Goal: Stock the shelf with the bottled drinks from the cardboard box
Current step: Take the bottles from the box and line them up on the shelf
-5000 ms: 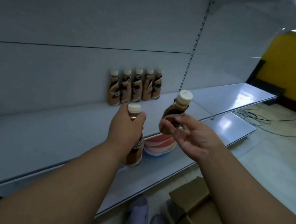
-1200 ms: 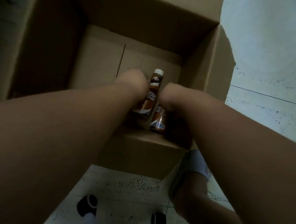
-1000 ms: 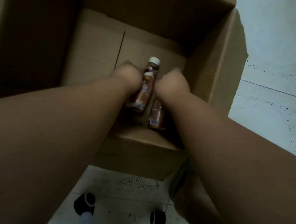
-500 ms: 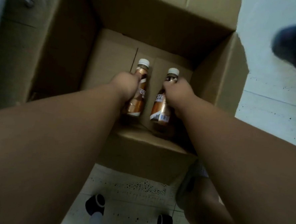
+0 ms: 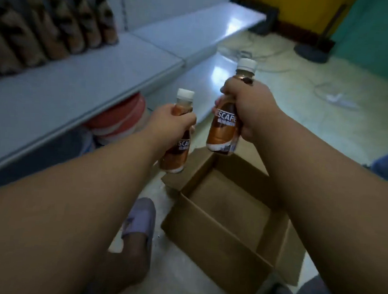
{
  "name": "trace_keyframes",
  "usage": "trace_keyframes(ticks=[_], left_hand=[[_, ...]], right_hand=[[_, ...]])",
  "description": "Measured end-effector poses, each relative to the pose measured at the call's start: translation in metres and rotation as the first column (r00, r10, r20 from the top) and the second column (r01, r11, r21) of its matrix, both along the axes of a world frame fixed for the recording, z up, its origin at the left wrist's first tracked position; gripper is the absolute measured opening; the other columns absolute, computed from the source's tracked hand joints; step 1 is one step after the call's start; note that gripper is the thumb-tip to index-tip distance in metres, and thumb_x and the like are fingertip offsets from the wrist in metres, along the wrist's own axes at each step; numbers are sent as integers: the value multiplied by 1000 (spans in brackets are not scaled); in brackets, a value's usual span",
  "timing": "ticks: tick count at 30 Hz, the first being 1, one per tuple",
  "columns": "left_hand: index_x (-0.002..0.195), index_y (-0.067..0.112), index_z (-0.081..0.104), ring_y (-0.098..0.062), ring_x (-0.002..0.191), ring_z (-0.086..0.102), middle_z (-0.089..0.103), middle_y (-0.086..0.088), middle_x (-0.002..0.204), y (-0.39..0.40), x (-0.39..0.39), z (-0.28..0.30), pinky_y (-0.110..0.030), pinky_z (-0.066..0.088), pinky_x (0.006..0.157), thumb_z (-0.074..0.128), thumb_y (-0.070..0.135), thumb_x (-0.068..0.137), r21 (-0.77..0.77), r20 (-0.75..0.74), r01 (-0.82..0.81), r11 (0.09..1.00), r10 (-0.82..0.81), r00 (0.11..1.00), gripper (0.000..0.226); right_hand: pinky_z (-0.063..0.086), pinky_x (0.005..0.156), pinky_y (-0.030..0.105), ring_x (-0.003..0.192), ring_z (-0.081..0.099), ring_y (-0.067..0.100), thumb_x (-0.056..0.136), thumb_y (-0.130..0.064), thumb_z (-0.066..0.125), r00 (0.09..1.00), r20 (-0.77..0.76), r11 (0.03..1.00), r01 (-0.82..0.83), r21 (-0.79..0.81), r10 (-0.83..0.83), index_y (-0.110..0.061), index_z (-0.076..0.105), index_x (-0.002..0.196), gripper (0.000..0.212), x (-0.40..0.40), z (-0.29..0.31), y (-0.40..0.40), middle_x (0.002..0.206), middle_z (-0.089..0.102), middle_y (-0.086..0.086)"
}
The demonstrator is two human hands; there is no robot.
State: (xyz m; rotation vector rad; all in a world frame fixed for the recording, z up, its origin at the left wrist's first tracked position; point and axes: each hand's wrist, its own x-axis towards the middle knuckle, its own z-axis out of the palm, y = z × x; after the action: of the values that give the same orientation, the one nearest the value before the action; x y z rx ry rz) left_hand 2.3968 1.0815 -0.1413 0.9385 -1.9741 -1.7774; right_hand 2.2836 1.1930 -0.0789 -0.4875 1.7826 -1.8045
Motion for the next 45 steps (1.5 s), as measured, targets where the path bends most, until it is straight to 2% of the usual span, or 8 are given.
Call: trace_keyframes(ticks=[7, 13, 19, 27, 30, 35, 39, 45], left_hand=[[71, 24, 65, -21, 64, 69, 71, -1, 66, -59, 133, 68, -44, 58, 70, 60, 36, 62, -183, -132, -264, 947, 243, 961, 16], [76, 28, 65, -23, 67, 69, 71, -2, 68, -92, 161, 77, -49, 57, 73, 61, 38, 63, -246, -116, -346, 905, 327, 938, 17], [77, 44, 63, -13, 64, 67, 70, 10, 66, -146, 107, 61, -37, 55, 70, 59, 39, 67, -250, -142, -412, 876, 387, 911, 12], [86, 34, 59, -11, 79, 62, 66, 3, 86, -229, -24, 33, -34, 50, 72, 63, 39, 77, -351, -186, -399, 847, 354, 916, 11], [87, 25, 61, -17, 77, 63, 66, 0, 83, -267, -65, 36, -37, 53, 73, 60, 51, 80, -589, -70, -315, 744, 341, 937, 27], [84, 24, 63, -13, 77, 65, 68, 2, 81, -313, -109, 51, -42, 56, 75, 67, 51, 77, -538, 72, -151, 829, 224, 972, 28], [88, 20, 56, -24, 87, 62, 63, -6, 94, -337, -138, 62, -43, 52, 83, 74, 43, 75, -685, 134, -92, 723, 249, 959, 32], [117, 22, 44, -20, 83, 57, 57, -1, 101, -369, -159, 89, -32, 45, 69, 78, 27, 74, -863, 9, -138, 485, 287, 958, 54]], right_hand=[[59, 66, 50, 64, 69, 34, 77, -10, 68, 936, -330, 983, -161, -90, 124, -11, 59, 81, 10, 138, 78, -83, 68, 67, 18], [61, 69, 49, 68, 72, 28, 74, -16, 64, 855, -496, 982, -187, -16, 154, -16, 60, 76, 5, 152, 91, -117, 72, 71, 13], [60, 72, 49, 65, 71, 21, 73, -22, 65, 808, -565, 983, -180, 32, 167, -21, 58, 73, 7, 89, 66, -174, 68, 70, 6], [57, 76, 50, 73, 70, 22, 72, -38, 67, 792, -591, 987, -155, 50, 154, -20, 60, 80, 20, -29, 22, -266, 74, 71, 3], [57, 77, 47, 76, 70, 19, 71, -49, 63, 773, -626, 995, -84, 56, 101, -24, 59, 85, 29, -76, 14, -297, 78, 71, 0], [50, 66, 34, 72, 61, 13, 69, -57, 54, 654, -751, 981, 75, 181, 89, -26, 57, 85, 35, -137, 0, -343, 76, 64, -8], [46, 57, 31, 63, 59, 13, 70, -55, 51, 606, -782, 958, 111, 264, 146, -24, 58, 74, 32, -170, -4, -376, 67, 62, -6], [48, 50, 28, 62, 61, 14, 71, -43, 67, 634, -741, 950, 27, 310, 223, -21, 58, 78, 25, -198, 5, -429, 70, 63, -2]])
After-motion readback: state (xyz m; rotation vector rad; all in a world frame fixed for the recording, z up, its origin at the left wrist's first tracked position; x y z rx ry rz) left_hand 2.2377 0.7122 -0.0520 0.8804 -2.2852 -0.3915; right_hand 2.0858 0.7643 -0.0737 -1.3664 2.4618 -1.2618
